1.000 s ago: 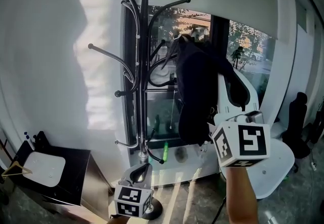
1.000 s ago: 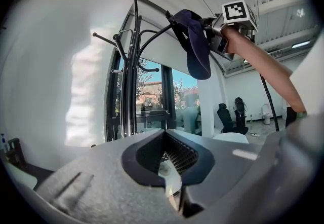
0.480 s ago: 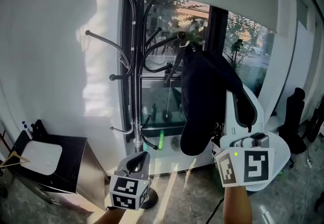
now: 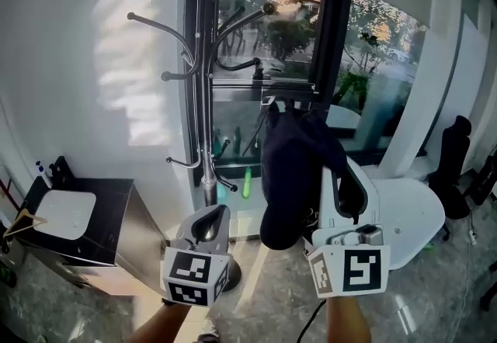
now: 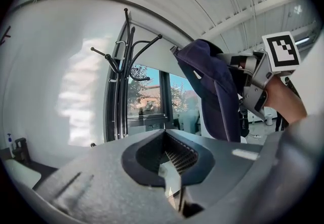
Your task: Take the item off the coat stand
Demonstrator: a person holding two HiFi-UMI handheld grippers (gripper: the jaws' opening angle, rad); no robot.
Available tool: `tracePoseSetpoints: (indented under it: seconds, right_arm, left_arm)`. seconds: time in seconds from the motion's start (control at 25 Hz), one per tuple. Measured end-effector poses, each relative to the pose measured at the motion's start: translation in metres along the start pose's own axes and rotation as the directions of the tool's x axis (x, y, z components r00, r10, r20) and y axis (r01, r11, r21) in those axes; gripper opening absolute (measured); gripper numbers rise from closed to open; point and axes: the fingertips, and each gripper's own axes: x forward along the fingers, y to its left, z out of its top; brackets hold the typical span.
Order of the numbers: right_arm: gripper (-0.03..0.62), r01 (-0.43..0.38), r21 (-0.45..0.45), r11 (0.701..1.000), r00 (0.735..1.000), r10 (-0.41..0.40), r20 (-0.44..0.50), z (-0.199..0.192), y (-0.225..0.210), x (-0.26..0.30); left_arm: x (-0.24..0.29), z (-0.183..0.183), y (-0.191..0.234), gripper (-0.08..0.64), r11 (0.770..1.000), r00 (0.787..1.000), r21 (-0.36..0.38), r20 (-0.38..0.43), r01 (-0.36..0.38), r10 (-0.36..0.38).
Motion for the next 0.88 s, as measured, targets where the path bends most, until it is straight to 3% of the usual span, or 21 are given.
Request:
tracePoseSetpoints:
  seconds: [0.24, 0.56, 0.88]
  right_arm:
    - [0.064, -0.055, 0.047, 0.997, 0.99, 0.061, -0.124, -0.053, 0.031, -0.032]
    - [0.064, -0.097, 0.162, 0.982, 0.95, 0.141, -0.28, -0.118, 0.067, -0.062]
    - [0.066, -0.131, 0.186, 0.974, 0.924, 0.188, -0.334, -0.141, 0.09, -0.071]
  left_arm:
    - [-0.015, -0.008, -0.007, 0.005, 0.999, 0.999, 0.008, 0.004, -0.041, 0.041]
    - [-0.03, -0.019, -0.014, 0.005, 0.997, 0.997, 0.015, -0.014, -0.079, 0.079]
    - [-0.039, -0.025, -0.016, 0.005, 0.994, 0.995, 0.051, -0.027, -0.099, 0.101]
